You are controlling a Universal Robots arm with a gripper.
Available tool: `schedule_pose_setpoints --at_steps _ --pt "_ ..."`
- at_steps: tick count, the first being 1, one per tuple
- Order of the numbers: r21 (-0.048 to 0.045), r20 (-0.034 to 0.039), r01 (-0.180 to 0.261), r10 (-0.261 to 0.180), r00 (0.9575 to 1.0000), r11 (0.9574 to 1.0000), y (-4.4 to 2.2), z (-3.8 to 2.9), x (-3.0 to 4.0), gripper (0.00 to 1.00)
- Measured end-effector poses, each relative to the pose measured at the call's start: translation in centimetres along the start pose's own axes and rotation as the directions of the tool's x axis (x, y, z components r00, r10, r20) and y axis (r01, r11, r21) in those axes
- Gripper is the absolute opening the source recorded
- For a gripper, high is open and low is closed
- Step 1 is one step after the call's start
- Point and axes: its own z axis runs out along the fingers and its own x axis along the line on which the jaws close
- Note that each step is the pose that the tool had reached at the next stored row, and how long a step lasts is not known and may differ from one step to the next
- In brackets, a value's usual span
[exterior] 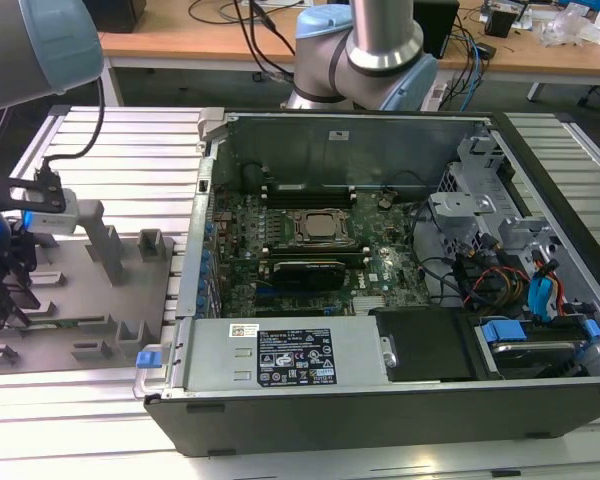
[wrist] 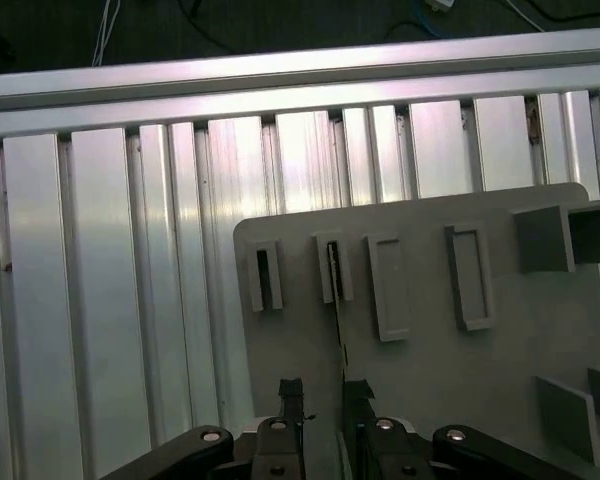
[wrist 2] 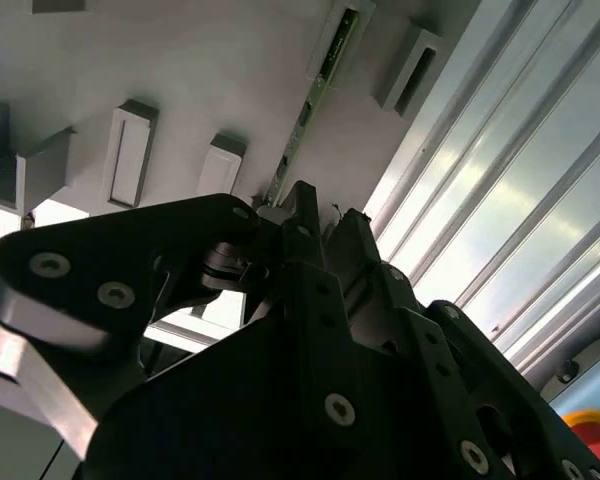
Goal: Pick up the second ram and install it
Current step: 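Pick up the second ram and move it above second insertion slot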
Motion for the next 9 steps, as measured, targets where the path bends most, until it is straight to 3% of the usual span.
schedule_pose_setpoints --at_steps 4,9 --pt "-0.0001 -0.0003 0.008 -0.008 1.0 1.0 -0.03 0.66 0.01 0.3" --pt "-0.0015 -0.0051 0.118 -0.118 0.993 0.993 -0.08 0.94 -0.04 0.3"
